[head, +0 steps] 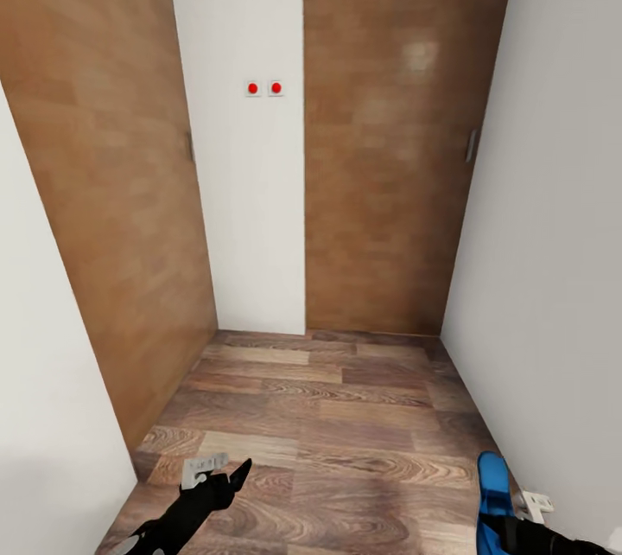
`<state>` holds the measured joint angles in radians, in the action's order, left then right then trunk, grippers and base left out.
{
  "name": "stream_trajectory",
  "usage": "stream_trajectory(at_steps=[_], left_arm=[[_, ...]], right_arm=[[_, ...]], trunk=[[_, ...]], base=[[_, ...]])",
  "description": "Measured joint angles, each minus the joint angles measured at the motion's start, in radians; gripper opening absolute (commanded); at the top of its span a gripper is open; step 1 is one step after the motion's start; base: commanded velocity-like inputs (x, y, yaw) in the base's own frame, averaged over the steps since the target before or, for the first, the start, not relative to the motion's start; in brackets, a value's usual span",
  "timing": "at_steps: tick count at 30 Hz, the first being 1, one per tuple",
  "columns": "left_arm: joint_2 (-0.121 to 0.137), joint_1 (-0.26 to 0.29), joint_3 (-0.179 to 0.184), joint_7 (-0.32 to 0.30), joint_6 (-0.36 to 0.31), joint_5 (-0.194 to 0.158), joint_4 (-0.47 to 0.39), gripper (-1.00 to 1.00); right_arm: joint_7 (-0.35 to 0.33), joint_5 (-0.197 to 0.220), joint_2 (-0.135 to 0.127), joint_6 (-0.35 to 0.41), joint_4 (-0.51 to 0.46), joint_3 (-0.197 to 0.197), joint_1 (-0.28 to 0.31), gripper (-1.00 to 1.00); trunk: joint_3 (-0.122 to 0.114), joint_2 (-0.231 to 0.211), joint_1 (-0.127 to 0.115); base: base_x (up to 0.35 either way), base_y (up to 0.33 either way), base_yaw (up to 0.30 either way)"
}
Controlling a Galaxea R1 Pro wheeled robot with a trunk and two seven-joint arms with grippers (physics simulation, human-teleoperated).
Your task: In the bedroom, move the book from the bed onto either nightstand, and place the two sandals side by side next to the bed.
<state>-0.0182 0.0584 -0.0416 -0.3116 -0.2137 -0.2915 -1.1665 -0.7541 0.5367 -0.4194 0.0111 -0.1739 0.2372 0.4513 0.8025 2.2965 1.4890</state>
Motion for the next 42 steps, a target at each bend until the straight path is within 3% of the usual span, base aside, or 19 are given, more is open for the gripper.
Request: stream_trajectory(at_steps=[4,8,13,29,42], left_arm=[[0.001,0.000,-0.002,0.000,0.000,0.001,0.047,1.00],[0.008,0.000,-0.002,0.001,0.018,0.003,0.104,1.00],[0.020,0.000,-0.003,0.000,0.109,0.002,0.184,1.00],[0.023,0.000,-0.007,0.001,0.178,0.000,0.246,1.00],[0.024,0.000,-0.007,-0.003,0.184,-0.005,0.245,1.00]], right_arm=[[0.002,-0.003,0.099,0.000,0.027,0.009,0.000,-1.00],[0.003,-0.004,0.139,0.000,0.093,0.008,0.000,-1.00],[0.003,-0.004,0.183,-0.001,0.126,0.003,0.000,-1.00],[0.004,-0.001,0.193,0.000,0.132,0.000,0.000,-1.00],[0.003,-0.001,0.193,0.000,0.132,0.001,0.000,-1.00]], trunk=[[0.000,0.000,0.000],[0.000,0.000,0.000],[0.000,0.000,0.000],[0.000,0.000,0.000],[0.000,0.000,0.000]], base=[[0.000,0.000,-0.284],[0.000,0.000,-0.284],[0.000,0.000,-0.283],[0.000,0.000,-0.284],[0.000,0.000,-0.284]])
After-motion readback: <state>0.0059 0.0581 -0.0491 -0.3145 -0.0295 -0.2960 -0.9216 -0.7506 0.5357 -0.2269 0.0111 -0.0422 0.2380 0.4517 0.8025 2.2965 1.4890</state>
